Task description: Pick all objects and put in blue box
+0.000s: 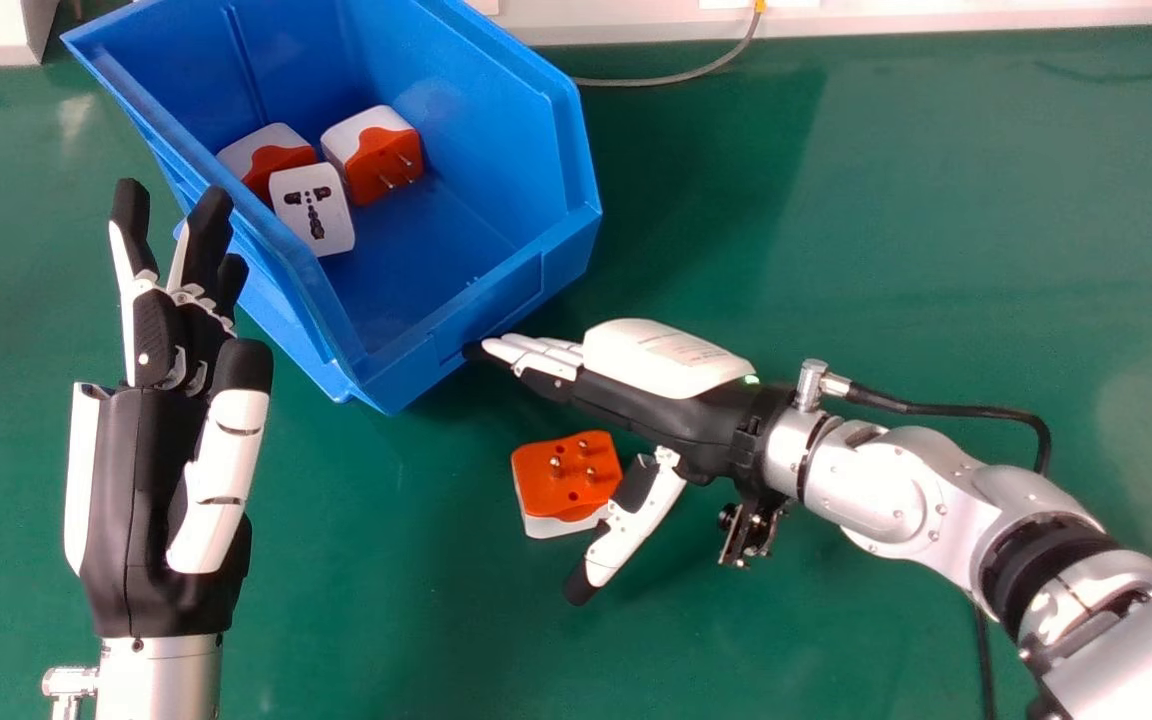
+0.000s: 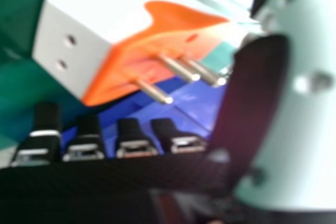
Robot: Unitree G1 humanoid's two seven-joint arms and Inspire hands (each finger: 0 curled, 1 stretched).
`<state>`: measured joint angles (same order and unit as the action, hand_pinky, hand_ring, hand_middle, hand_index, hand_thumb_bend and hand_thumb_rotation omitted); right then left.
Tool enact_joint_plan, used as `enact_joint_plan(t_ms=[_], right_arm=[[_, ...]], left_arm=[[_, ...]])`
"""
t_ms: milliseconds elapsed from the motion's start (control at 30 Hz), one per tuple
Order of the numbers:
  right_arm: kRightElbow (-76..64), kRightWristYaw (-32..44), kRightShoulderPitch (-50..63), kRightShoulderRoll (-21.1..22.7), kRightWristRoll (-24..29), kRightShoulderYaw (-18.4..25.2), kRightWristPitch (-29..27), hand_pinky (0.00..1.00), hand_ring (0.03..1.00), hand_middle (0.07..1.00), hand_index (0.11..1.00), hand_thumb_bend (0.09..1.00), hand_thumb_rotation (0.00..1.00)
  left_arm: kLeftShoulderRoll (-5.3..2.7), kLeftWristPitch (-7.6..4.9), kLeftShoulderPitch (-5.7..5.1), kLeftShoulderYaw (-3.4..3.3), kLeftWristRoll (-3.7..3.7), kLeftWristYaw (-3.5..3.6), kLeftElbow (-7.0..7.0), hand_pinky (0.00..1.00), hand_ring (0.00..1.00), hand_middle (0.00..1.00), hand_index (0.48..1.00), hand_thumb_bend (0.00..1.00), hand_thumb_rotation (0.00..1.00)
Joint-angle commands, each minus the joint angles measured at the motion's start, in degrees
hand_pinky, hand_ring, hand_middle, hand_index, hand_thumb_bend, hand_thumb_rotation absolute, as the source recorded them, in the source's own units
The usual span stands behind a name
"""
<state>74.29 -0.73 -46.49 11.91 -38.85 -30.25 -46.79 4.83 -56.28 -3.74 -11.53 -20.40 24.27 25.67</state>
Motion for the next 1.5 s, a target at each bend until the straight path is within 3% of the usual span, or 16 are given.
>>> enact_joint_plan(t_ms=[0, 200, 633, 800, 1100, 1467], right_arm=[[0.9, 0.4, -1.2, 0.3, -0.4, -0.4, 2.3, 0.88, 0.955, 0.98, 0.973, 1.0, 0.3], [1.0, -0.3, -1.4, 0.4, -1.2, -1.6, 3.3, 0.88, 0.951, 0.977, 0.972, 1.0, 0.3], [1.4, -3.7, -0.6, 0.2, -2.6, -3.6, 4.5, 0.86, 0.926, 0.967, 0.966, 1.0, 0.28], [1.6, -5.2, -0.3, 0.0, -3.2, -4.3, 5.0, 0.86, 0.93, 0.967, 0.965, 1.0, 0.27], [2.0, -7.2, -0.4, -0.3, -5.2, -6.5, 7.9, 0.85, 0.923, 0.965, 0.961, 1.0, 0.27], [2.4, -8.8, -0.3, -1.2, -6.9, -9.8, 11.1, 0.82, 0.898, 0.949, 0.955, 1.0, 0.26]], left_arm=[[-0.43, -0.55, -0.37, 0.22, -0.09, -0.11, -1.59, 1.0, 1.0, 0.97, 0.919, 0.48, 0.69], [-0.4, -0.45, -0.49, 0.13, -0.59, 0.15, -1.57, 1.0, 1.0, 0.97, 0.918, 0.48, 0.69], [-0.18, -0.8, -0.61, -0.12, -0.94, 0.55, -1.47, 1.0, 0.99, 0.96, 0.918, 0.48, 0.7], [-0.12, -1.12, -0.38, -0.2, -1.29, 1.16, -1.05, 1.0, 0.99, 0.96, 0.918, 0.48, 0.7], [-0.09, -1.0, -0.24, -0.32, -1.36, 1.39, -0.79, 1.0, 0.99, 0.96, 0.918, 0.47, 0.69], [-0.47, -0.37, -0.51, -0.01, -1.57, 1.31, -1.83, 1.0, 0.99, 0.96, 0.918, 0.47, 0.69]])
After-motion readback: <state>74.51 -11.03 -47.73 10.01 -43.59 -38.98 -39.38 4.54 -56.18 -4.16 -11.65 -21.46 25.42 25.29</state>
